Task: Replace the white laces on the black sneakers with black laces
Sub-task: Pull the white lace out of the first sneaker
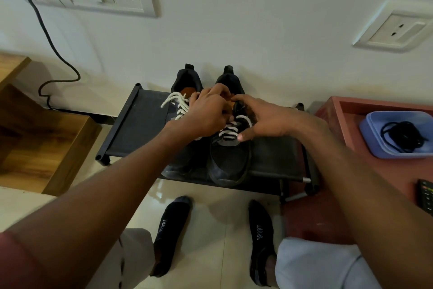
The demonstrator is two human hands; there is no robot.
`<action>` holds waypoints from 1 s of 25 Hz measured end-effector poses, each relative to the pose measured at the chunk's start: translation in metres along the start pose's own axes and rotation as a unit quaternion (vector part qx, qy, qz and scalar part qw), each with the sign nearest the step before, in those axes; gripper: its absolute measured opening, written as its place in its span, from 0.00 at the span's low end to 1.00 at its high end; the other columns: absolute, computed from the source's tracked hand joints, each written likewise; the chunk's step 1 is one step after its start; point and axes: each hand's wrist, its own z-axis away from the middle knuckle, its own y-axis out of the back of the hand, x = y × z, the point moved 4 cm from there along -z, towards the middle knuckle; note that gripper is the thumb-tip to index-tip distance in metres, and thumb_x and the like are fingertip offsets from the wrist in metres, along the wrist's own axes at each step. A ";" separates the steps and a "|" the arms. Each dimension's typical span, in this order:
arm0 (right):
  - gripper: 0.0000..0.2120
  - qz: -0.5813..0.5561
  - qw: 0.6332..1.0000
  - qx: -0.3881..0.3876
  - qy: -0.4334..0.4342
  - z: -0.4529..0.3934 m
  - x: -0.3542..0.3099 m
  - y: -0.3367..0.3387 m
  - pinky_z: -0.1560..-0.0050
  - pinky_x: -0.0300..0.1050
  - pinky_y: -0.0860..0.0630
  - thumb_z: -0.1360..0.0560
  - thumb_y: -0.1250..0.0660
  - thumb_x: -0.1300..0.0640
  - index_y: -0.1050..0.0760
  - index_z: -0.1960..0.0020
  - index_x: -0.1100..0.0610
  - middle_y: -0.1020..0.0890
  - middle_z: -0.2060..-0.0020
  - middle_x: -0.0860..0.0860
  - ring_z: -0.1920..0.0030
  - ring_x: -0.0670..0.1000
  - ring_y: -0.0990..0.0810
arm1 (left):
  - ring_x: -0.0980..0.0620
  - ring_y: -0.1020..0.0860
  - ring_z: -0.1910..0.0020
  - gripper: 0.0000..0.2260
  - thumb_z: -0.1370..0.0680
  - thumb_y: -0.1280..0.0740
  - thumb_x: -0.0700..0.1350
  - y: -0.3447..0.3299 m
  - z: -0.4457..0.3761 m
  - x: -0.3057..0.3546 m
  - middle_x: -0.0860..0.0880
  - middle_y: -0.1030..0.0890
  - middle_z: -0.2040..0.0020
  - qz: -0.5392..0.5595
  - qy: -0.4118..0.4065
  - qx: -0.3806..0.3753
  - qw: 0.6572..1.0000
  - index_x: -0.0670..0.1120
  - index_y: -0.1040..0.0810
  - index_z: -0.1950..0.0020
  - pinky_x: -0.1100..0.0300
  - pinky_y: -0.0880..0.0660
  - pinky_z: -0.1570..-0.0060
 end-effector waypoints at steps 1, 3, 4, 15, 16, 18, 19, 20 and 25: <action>0.55 0.005 1.000 0.003 -0.005 0.000 0.000 -0.005 0.27 0.58 0.28 0.33 0.16 0.43 0.48 0.18 0.40 0.33 0.23 0.53 0.26 0.57 0.30 | 0.43 0.37 0.25 0.09 0.21 0.27 0.53 0.000 -0.001 0.001 0.51 0.32 0.27 0.015 0.007 0.016 1.000 0.51 0.13 0.45 0.41 0.40 0.27; 0.59 0.014 0.999 0.033 -0.025 -0.002 0.001 -0.013 0.28 0.61 0.27 0.40 0.16 0.35 0.49 0.20 0.38 0.34 0.22 0.52 0.25 0.59 0.30 | 0.43 0.36 0.27 0.09 0.23 0.24 0.52 -0.003 -0.002 0.001 0.50 0.30 0.28 0.052 0.013 0.020 0.998 0.48 0.12 0.49 0.46 0.36 0.30; 0.59 0.022 0.998 0.046 -0.033 -0.002 0.001 -0.016 0.30 0.63 0.26 0.41 0.16 0.34 0.49 0.21 0.37 0.34 0.23 0.52 0.26 0.60 0.29 | 0.43 0.35 0.28 0.08 0.24 0.23 0.51 -0.004 -0.002 0.002 0.49 0.29 0.28 0.071 0.010 0.019 0.997 0.47 0.12 0.52 0.48 0.34 0.31; 0.60 0.021 0.994 0.082 -0.067 -0.002 0.006 -0.020 0.35 0.60 0.23 0.43 0.12 0.43 0.48 0.24 0.40 0.30 0.27 0.52 0.31 0.60 0.26 | 0.54 0.23 0.39 0.06 0.28 0.20 0.42 -0.002 0.011 -0.011 0.52 0.25 0.39 0.307 0.046 0.102 0.945 0.47 0.16 0.60 0.56 0.21 0.42; 0.59 0.011 0.995 0.076 -0.062 -0.002 0.006 -0.021 0.35 0.60 0.23 0.43 0.12 0.43 0.48 0.25 0.40 0.29 0.27 0.52 0.31 0.59 0.25 | 0.53 0.24 0.38 0.06 0.27 0.20 0.44 -0.002 0.013 -0.009 0.52 0.27 0.38 0.290 0.045 0.107 0.950 0.47 0.15 0.59 0.56 0.23 0.41; 0.58 0.008 0.996 0.077 -0.054 -0.004 0.006 -0.022 0.35 0.61 0.22 0.44 0.12 0.43 0.46 0.28 0.39 0.28 0.28 0.52 0.32 0.59 0.24 | 0.48 0.26 0.37 0.06 0.25 0.23 0.48 -0.002 0.013 0.001 0.50 0.28 0.36 0.165 0.018 0.129 0.978 0.46 0.15 0.55 0.53 0.26 0.38; 0.56 0.010 0.996 0.078 -0.052 -0.006 0.005 -0.023 0.36 0.63 0.22 0.45 0.12 0.43 0.46 0.29 0.39 0.28 0.28 0.51 0.32 0.59 0.24 | 0.46 0.28 0.37 0.07 0.23 0.24 0.50 -0.002 0.012 0.007 0.49 0.29 0.37 0.097 0.007 0.141 0.985 0.47 0.15 0.52 0.53 0.27 0.38; 0.56 0.009 0.996 0.078 -0.050 -0.007 0.004 -0.023 0.36 0.63 0.22 0.45 0.12 0.42 0.45 0.30 0.38 0.29 0.28 0.51 0.32 0.59 0.24 | 0.46 0.29 0.39 0.09 0.22 0.26 0.53 -0.002 0.010 0.013 0.49 0.29 0.38 0.053 0.003 0.147 0.988 0.47 0.15 0.49 0.53 0.28 0.40; 0.57 -0.002 0.997 0.068 -0.046 -0.011 0.008 -0.023 0.35 0.61 0.22 0.45 0.11 0.43 0.46 0.29 0.40 0.28 0.29 0.51 0.32 0.58 0.24 | 0.45 0.32 0.41 0.10 0.25 0.23 0.54 0.002 -0.006 0.013 0.51 0.34 0.45 0.042 0.040 0.087 0.994 0.49 0.12 0.49 0.56 0.34 0.43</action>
